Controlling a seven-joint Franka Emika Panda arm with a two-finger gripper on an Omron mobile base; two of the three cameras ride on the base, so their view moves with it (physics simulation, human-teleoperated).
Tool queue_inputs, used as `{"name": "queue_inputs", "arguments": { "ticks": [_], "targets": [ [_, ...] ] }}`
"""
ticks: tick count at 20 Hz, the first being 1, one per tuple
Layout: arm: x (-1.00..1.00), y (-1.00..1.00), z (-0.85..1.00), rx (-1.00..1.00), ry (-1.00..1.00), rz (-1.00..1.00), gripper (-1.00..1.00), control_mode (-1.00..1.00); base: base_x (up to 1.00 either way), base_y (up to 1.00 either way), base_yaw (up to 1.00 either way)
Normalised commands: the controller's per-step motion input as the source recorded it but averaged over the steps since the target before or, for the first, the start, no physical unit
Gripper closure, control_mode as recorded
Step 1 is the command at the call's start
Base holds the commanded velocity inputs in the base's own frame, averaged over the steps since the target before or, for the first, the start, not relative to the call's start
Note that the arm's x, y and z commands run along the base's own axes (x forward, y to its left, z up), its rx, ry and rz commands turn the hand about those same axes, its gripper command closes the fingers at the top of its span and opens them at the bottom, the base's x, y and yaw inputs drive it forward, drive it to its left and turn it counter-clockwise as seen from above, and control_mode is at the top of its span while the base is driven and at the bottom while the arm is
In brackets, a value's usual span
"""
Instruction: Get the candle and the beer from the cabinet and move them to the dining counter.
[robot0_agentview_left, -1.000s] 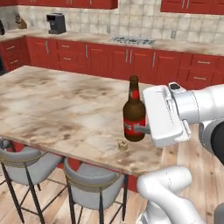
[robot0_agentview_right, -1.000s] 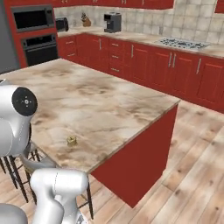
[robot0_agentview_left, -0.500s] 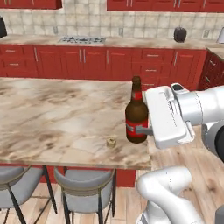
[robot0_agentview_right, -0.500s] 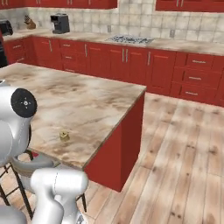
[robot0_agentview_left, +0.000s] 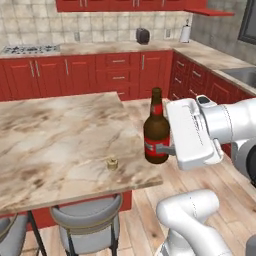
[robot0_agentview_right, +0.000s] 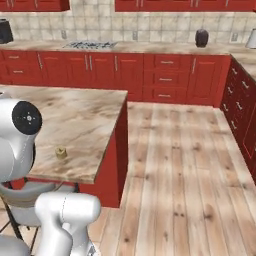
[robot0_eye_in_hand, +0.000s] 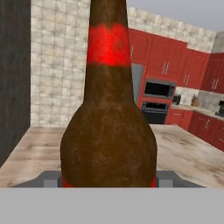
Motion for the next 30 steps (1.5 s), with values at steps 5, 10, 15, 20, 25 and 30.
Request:
{"name": "queue_inputs", "arguments": {
  "ticks": [5,10,15,20,25,30],
  "targets": [
    [0.00,0.00,0.00,0.00,0.00,0.00,1.00,1.00,-0.20,0.27,-0.49],
    [0.00,0.00,0.00,0.00,0.00,0.00,1.00,1.00,-0.47,0.28,-0.25],
    [0.00,0.00,0.00,0.00,0.00,0.00,1.00,1.00,-0.38,0.59,-0.05],
    [0.00,0.00,0.00,0.00,0.00,0.00,1.00,1.00,0.00,1.00,0.00],
    [0.00,0.00,0.00,0.00,0.00,0.00,1.00,1.00,0.00,1.00,0.03],
    [0.00,0.00,0.00,0.00,0.00,0.00,1.00,1.00,0.13,0.90,0.15]
  ]
}}
